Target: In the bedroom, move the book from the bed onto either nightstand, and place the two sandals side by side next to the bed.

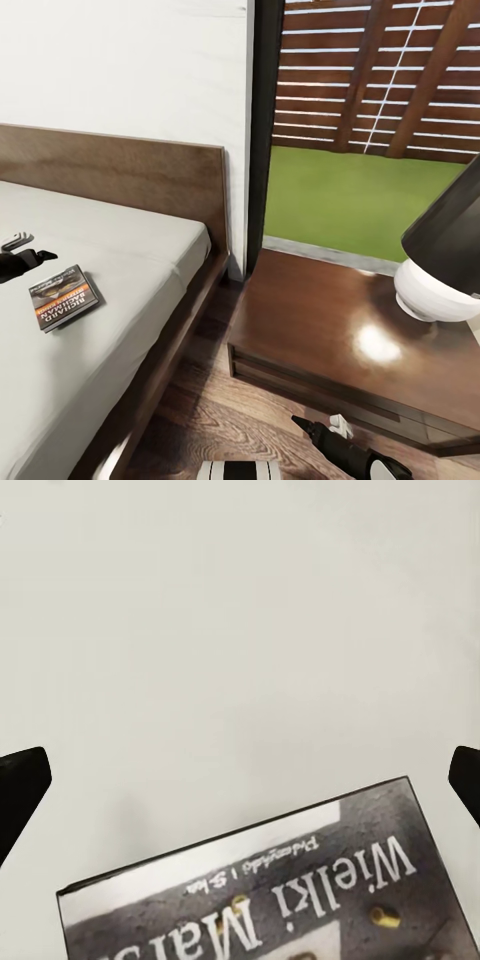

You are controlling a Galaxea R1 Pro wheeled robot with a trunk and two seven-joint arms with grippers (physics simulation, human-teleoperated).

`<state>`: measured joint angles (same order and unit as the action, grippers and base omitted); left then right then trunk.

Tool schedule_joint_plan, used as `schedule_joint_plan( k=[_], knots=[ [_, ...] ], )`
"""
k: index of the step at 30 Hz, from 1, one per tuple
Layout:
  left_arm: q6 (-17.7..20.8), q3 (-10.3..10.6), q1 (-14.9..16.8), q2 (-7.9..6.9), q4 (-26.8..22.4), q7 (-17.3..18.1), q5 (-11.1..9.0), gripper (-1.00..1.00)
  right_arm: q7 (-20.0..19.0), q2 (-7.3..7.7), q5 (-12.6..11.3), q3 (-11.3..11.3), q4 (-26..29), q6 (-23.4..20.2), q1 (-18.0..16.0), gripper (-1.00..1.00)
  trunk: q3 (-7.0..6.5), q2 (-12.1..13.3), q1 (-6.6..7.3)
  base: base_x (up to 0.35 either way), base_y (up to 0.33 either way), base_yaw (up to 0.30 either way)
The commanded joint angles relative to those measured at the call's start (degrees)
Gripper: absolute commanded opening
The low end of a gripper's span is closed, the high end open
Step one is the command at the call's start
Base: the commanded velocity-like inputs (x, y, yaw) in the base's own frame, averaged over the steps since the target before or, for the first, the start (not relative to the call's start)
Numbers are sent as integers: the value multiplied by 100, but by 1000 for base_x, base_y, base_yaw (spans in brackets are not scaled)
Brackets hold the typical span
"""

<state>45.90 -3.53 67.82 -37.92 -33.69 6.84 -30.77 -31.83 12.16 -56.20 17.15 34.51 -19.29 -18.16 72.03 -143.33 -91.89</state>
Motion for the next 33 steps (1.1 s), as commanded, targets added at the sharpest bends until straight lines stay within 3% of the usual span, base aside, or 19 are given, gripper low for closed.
schedule_joint_plan(
  k=[1,33],
  knots=[
    [29,-25,3,1,-8,37,36,100,1,6,-56,24,0,-22,-3,100,5,-2,1,0,0,0],
    [33,-25,79,-3,-57,37,62,100,1,11,-56,23,-1,-22,-3,100,54,-2,1,0,0,0]
  ],
)
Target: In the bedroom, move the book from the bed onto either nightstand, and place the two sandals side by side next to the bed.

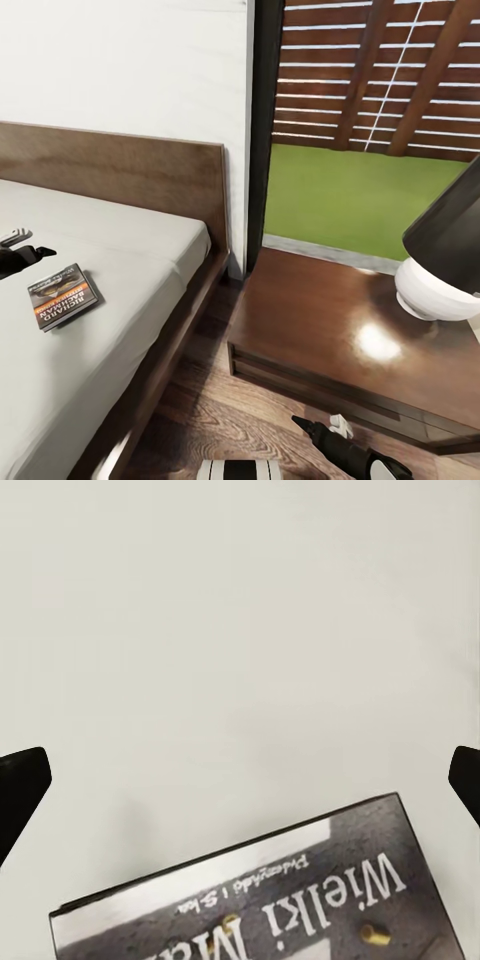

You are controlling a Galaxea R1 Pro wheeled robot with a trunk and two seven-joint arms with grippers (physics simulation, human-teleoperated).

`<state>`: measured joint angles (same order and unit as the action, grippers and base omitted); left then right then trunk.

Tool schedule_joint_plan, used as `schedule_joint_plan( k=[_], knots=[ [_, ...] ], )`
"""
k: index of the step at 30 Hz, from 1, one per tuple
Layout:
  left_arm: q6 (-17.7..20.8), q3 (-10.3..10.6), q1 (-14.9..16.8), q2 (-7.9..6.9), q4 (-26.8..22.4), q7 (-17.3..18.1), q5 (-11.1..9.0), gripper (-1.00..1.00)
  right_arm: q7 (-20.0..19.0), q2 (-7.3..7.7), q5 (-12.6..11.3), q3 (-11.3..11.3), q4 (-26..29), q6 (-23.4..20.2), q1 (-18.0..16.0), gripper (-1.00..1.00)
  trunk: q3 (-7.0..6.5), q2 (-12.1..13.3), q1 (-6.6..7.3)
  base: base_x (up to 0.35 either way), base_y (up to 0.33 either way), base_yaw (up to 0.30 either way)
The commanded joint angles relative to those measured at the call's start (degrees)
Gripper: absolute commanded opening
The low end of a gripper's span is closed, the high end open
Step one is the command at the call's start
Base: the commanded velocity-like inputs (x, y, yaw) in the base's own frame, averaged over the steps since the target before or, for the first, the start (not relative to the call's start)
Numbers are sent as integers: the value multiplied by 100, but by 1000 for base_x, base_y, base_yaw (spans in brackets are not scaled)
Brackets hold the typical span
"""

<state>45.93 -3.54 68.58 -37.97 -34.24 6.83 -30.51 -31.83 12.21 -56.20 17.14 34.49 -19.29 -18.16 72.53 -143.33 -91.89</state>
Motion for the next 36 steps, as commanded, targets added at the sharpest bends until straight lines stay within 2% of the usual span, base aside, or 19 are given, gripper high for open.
schedule_joint_plan(
  k=[1,36],
  knots=[
    [30,-24,6,2,-2,37,36,100,1,7,-55,23,1,-22,-4,100,9,-2,1,0,0,0],
    [22,-24,32,8,-56,37,33,100,-4,10,-57,17,5,-22,-4,100,138,-2,1,0,0,0]
  ],
)
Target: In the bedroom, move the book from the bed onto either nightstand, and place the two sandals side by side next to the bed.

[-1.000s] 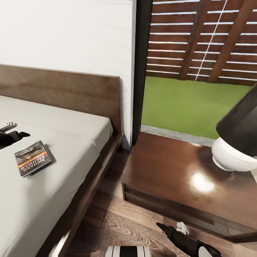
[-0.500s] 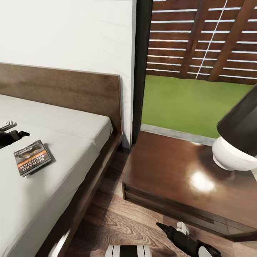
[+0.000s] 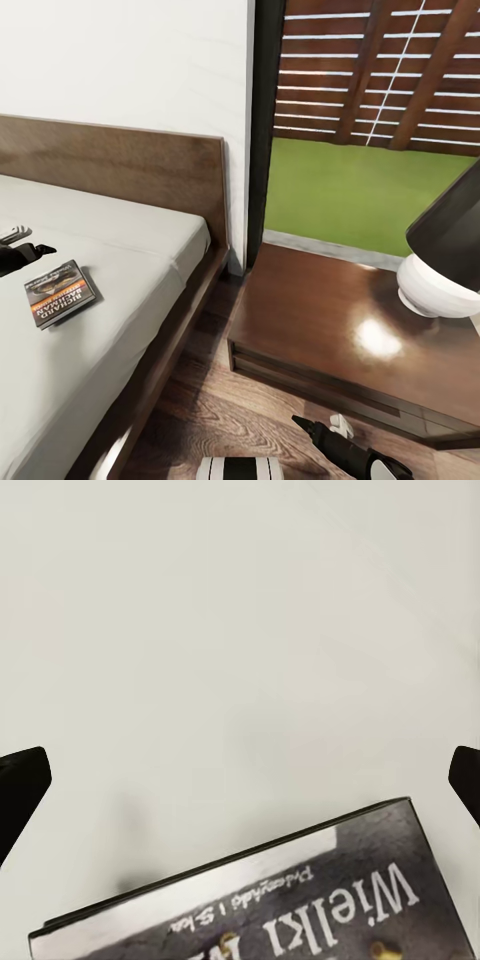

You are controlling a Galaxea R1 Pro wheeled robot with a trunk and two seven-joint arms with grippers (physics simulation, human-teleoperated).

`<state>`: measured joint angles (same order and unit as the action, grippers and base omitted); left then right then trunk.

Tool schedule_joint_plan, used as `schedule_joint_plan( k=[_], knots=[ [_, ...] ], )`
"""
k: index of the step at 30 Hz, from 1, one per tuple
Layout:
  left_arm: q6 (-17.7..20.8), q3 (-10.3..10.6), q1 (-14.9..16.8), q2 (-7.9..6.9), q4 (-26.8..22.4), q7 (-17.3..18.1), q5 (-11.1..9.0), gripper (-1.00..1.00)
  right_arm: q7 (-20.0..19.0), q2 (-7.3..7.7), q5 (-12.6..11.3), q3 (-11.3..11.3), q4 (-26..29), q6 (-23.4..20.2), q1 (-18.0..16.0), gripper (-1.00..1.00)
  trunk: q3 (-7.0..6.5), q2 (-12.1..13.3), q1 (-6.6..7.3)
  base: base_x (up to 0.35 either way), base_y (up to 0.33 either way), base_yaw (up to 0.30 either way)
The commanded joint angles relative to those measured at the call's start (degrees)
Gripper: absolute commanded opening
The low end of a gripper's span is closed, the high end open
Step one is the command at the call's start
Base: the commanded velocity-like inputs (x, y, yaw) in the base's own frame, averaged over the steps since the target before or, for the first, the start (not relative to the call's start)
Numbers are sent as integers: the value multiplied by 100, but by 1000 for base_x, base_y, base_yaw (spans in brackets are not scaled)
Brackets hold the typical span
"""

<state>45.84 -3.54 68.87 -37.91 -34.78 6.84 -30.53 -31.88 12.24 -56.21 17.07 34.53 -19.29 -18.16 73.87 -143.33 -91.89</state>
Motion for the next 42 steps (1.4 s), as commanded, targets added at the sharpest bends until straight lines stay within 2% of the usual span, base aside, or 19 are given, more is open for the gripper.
schedule_joint_plan(
  k=[1,42],
  knots=[
    [30,-24,3,2,-2,37,36,100,1,6,-54,24,1,-22,-3,100,8,-2,1,0,0,0],
    [30,-24,3,20,71,37,39,100,7,-2,-56,29,1,-13,-3,100,184,-2,1,0,0,0]
  ],
)
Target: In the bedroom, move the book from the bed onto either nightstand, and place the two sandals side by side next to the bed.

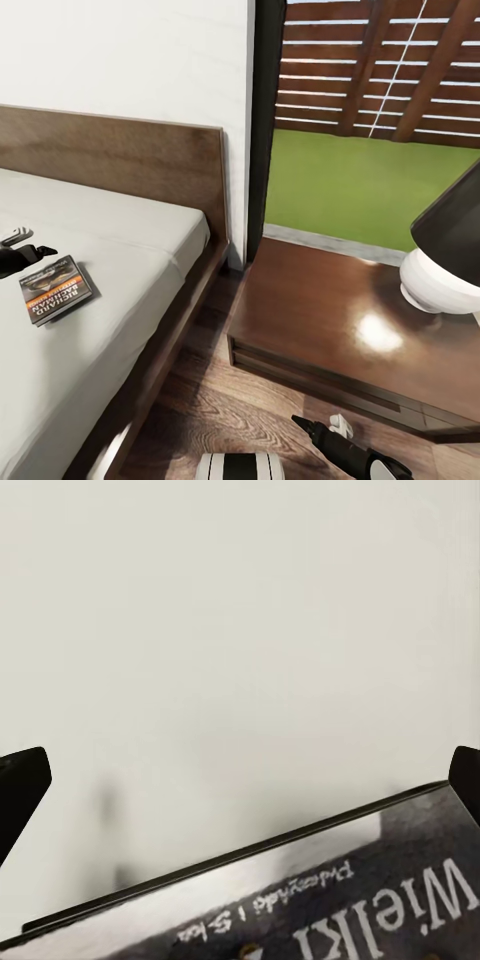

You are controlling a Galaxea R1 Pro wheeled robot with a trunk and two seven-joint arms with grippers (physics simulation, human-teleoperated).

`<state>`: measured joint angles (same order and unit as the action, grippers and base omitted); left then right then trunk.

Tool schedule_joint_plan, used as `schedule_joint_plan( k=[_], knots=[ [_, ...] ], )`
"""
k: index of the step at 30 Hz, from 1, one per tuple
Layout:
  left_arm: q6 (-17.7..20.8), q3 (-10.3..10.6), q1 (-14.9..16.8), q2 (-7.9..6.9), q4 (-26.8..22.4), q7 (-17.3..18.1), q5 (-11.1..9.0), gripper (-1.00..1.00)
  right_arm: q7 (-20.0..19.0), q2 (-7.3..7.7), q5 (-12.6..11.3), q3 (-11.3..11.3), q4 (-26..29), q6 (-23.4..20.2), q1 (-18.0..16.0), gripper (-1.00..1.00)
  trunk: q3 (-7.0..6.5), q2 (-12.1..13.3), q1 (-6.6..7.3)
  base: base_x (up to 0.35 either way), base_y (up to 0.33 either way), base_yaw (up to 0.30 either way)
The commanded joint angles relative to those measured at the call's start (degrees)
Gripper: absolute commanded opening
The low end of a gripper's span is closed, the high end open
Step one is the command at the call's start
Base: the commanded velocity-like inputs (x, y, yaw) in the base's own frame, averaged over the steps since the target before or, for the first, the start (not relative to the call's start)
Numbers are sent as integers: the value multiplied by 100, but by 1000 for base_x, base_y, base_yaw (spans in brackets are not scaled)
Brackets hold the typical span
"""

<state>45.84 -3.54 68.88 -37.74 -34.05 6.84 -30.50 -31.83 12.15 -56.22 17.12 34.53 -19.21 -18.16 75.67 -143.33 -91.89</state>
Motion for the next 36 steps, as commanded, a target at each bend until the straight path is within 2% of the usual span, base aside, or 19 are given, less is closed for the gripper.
schedule_joint_plan(
  k=[1,36],
  knots=[
    [30,-24,3,2,-1,37,36,100,1,6,-56,23,2,-22,-3,100,7,-2,1,0,0,0],
    [28,-36,3,3,3,33,27,100,1,14,-49,20,-2,-39,-3,100,19,-2,1,0,0,0]
  ],
)
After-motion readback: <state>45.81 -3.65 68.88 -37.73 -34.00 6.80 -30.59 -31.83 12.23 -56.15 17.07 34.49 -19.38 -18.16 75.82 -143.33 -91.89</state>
